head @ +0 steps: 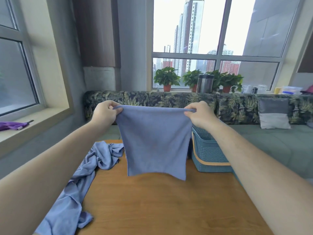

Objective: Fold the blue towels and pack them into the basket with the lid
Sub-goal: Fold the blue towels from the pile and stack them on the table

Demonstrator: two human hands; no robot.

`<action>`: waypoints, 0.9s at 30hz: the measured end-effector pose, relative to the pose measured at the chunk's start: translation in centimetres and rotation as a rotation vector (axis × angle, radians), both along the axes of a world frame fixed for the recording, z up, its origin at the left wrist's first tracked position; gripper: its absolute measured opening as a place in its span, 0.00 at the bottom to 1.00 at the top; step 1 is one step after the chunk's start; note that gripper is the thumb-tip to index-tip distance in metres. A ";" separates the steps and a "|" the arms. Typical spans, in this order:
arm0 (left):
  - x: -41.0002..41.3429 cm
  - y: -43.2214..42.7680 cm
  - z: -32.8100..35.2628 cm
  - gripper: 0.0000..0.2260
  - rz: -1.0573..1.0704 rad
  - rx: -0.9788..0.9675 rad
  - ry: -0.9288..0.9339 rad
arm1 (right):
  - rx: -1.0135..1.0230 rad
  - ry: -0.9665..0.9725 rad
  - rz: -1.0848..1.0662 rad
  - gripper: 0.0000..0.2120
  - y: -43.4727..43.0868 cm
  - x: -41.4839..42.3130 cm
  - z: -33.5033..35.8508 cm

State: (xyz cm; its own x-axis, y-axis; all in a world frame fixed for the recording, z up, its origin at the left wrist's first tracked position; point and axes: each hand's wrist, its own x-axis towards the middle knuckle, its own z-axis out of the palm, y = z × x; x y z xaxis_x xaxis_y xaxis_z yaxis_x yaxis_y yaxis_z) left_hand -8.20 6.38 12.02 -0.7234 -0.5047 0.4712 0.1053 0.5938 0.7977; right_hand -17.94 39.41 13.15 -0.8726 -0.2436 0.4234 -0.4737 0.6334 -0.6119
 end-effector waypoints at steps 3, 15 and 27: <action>1.2 0.3 0.0 0.02 -0.031 -0.099 0.051 | -0.002 0.166 0.013 0.08 0.8 0.3 -1.1; 8.9 2.0 -22.1 0.04 -0.193 0.045 -0.285 | -0.023 -0.148 0.097 0.04 4.9 7.4 -22.9; 10.1 1.9 -27.5 0.04 -0.208 0.195 -0.302 | -0.154 -0.351 0.109 0.04 6.5 9.0 -29.5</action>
